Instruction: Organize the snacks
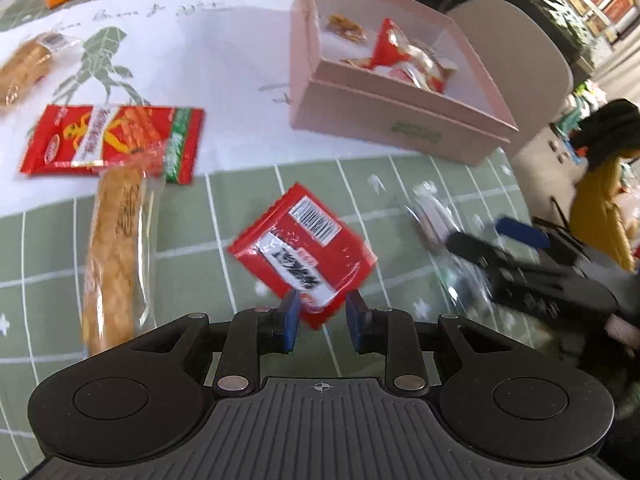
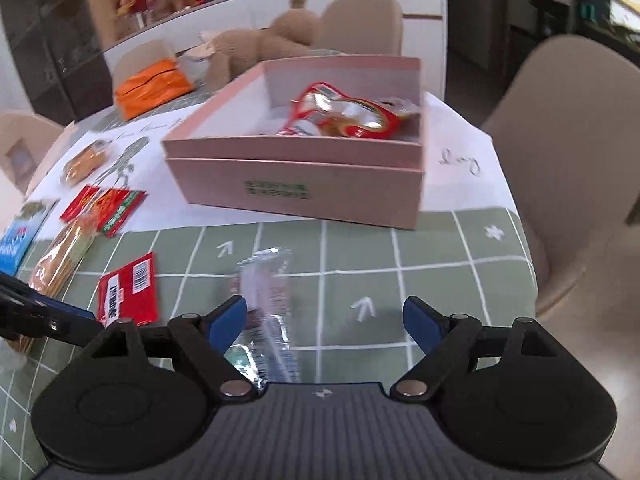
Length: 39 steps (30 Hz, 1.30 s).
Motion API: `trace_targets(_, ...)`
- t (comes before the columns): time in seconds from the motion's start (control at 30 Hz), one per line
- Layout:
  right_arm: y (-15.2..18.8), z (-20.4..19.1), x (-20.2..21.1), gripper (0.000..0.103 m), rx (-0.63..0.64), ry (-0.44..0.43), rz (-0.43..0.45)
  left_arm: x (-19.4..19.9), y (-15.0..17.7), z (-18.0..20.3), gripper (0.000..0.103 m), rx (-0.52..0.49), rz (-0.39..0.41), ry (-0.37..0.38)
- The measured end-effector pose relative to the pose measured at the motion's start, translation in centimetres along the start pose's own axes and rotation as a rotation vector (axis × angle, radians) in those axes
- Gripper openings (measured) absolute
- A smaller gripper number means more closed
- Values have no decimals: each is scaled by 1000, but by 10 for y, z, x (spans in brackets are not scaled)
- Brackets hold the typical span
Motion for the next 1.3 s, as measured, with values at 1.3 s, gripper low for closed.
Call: trace_targets(1.3, -25, -70, -15, 65, 381, -5, 90, 22, 5, -37, 29, 100, 25, 59)
Point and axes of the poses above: each gripper's, at about its wrist camera, not at the fingertips, and x roughly against the way its jaws point, z to its right, y to its underside, the point moved 2 cm from there along -x, roughly the way its jaws point, and after that the axes turned 3 degrees about x, right-handed, at the moved point
